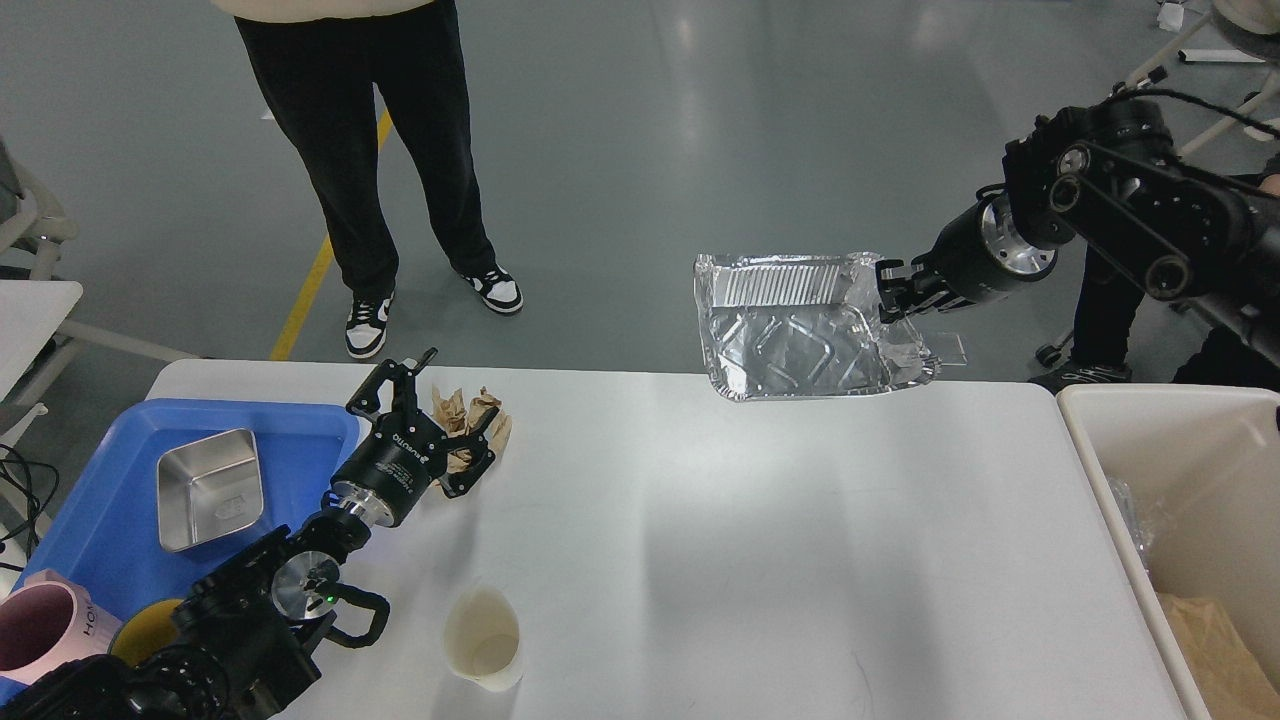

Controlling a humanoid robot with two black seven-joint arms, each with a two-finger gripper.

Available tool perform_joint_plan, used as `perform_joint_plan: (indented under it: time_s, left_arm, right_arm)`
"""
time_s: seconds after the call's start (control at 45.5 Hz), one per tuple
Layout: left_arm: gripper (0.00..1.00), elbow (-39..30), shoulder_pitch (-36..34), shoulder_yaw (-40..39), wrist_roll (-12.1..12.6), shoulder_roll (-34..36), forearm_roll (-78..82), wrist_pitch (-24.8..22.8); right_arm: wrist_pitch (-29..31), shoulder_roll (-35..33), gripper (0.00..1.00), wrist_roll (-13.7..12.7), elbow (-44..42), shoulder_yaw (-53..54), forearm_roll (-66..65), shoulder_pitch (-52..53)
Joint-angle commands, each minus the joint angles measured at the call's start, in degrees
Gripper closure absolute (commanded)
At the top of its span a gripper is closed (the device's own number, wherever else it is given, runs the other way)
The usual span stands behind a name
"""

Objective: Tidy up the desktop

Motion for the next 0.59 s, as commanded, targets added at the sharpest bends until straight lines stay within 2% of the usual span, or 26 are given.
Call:
perform_joint_plan:
  time_s: [0.0, 0.242, 0.572]
  left_arm:
    - [0.04, 0.00, 0.03, 0.03, -0.01, 0.09, 0.01, 0.18]
    - [0.04, 0.00, 0.03, 0.03, -0.01, 0.62, 0.01, 0.62]
    - [0.04, 0.00, -0.41, 0.03, 0.08, 1.94, 0.01, 1.15]
  right_arm:
    - [-4.34, 1.22, 1.00, 0.63, -0.75, 2.08, 1.94, -4.86]
    - [-9.53, 3.24, 1.00, 0.63, -1.89, 1.29, 1.50, -7.68]
    - [-10.06, 6.23, 1.00, 0.63, -5.59, 0.85, 1.32, -8.03]
